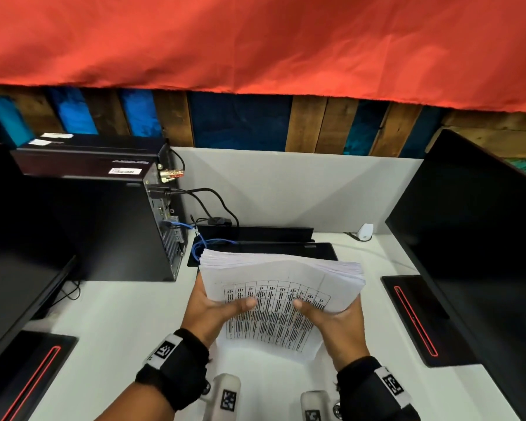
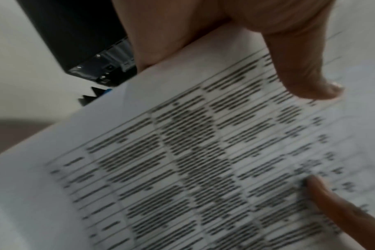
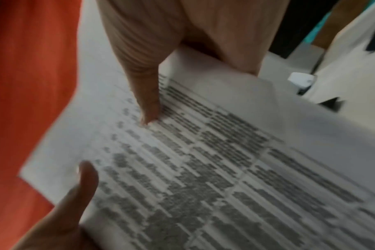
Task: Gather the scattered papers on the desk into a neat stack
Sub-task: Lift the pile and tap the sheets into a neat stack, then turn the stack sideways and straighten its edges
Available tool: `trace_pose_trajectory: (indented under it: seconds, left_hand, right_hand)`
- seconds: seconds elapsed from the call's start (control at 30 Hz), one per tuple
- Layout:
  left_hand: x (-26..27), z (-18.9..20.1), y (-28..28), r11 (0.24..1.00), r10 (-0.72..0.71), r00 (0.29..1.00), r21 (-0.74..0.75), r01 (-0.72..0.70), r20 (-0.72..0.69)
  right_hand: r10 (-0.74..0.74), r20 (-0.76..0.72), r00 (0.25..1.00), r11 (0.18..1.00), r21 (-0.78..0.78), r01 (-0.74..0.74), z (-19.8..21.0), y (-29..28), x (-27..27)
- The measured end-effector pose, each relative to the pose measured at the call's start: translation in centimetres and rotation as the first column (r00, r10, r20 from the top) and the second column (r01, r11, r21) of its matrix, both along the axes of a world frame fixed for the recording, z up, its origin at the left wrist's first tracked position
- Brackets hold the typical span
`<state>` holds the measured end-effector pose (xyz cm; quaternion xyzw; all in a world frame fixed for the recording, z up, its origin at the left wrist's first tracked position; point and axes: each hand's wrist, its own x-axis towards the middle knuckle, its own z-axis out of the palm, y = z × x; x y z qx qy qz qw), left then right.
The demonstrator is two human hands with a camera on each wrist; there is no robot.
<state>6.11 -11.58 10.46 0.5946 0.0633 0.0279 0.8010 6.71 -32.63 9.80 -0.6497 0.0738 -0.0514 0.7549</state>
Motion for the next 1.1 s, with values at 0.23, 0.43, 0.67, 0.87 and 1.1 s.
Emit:
trace_pose_trajectory:
  seconds: [0.23, 0.43, 0.67, 0.87, 1.1]
  left_hand:
    - [0.0, 5.7, -1.5, 0.95, 0.276, 0.93, 0.079, -0.302, 0.244]
    - [1.1, 6.8, -2.0, 0.912, 0.383, 0.912, 0.093, -0.398, 0.147]
    - [0.4, 6.6, -1.7, 0.922, 0.281, 0.936, 0.212, -0.325, 0.213]
    - [-0.4, 9.1, -0.1, 0.56, -0.044, 0.858, 0.723, -0.404, 0.512]
    - [0.3, 7.4, -0.9, 0.472, -0.181, 0.967, 0.878, -0.075, 0.18]
  right_hand:
    - [-0.041, 0.524, 0.851, 0.88, -0.384, 0.279, 3.7, 1.4, -0.8]
    - [-0.018, 0.434, 0.901, 0.874, -0.431, 0.225, 4.3, 1.5, -0.9]
    - [-0.003, -0.014, 1.0, 0.998, -0.066, 0.002, 2.5, -0.1, 0.4]
    - [0.057, 0.106, 0.993, 0.967, -0.255, -0.029, 6.1, -0.2, 1.4]
    - [0.279, 0.3, 0.912, 0.684, -0.728, 0.03, 8.7, 1.3, 0.7]
